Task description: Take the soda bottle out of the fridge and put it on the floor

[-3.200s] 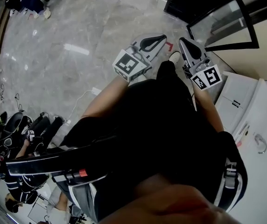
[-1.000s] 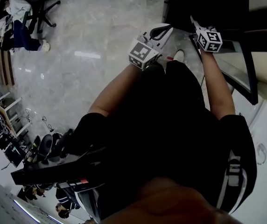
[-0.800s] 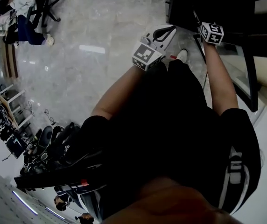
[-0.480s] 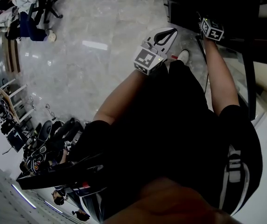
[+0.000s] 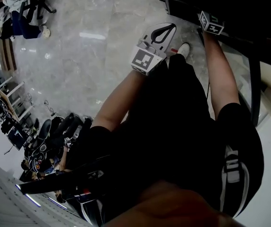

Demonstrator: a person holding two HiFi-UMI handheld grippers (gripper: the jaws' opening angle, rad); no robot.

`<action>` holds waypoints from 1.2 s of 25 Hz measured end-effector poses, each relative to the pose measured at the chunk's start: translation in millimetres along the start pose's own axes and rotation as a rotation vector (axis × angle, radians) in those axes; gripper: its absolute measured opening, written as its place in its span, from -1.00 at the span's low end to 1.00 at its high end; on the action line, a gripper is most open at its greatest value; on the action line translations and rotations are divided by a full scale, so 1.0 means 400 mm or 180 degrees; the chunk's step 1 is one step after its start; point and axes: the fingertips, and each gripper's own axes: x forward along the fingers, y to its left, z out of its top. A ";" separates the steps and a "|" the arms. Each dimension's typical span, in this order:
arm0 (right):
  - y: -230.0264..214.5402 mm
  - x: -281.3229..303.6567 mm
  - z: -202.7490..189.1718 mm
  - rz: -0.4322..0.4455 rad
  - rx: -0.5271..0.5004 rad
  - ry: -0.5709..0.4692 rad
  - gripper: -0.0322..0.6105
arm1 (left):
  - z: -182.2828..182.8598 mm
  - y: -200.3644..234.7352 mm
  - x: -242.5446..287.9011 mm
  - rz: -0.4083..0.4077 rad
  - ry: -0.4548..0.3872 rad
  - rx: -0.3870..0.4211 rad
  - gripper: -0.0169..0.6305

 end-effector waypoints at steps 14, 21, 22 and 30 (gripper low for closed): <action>-0.003 0.028 -0.034 -0.0032 -0.0231 -0.0669 0.13 | -0.179 0.104 0.136 0.0180 -0.0239 -0.0137 -0.93; -0.008 0.032 -0.006 0.0058 -0.0274 -0.0929 0.10 | -0.272 0.107 0.168 0.0207 -0.0288 -0.0169 -0.93; -0.007 0.030 -0.003 0.0086 -0.0275 -0.0944 0.10 | -0.276 0.107 0.167 0.0218 -0.0292 -0.0171 -0.93; 0.038 -0.019 -0.006 0.0337 -0.0328 -0.0946 0.09 | -0.277 0.106 0.144 0.0294 -0.0324 -0.0109 -0.93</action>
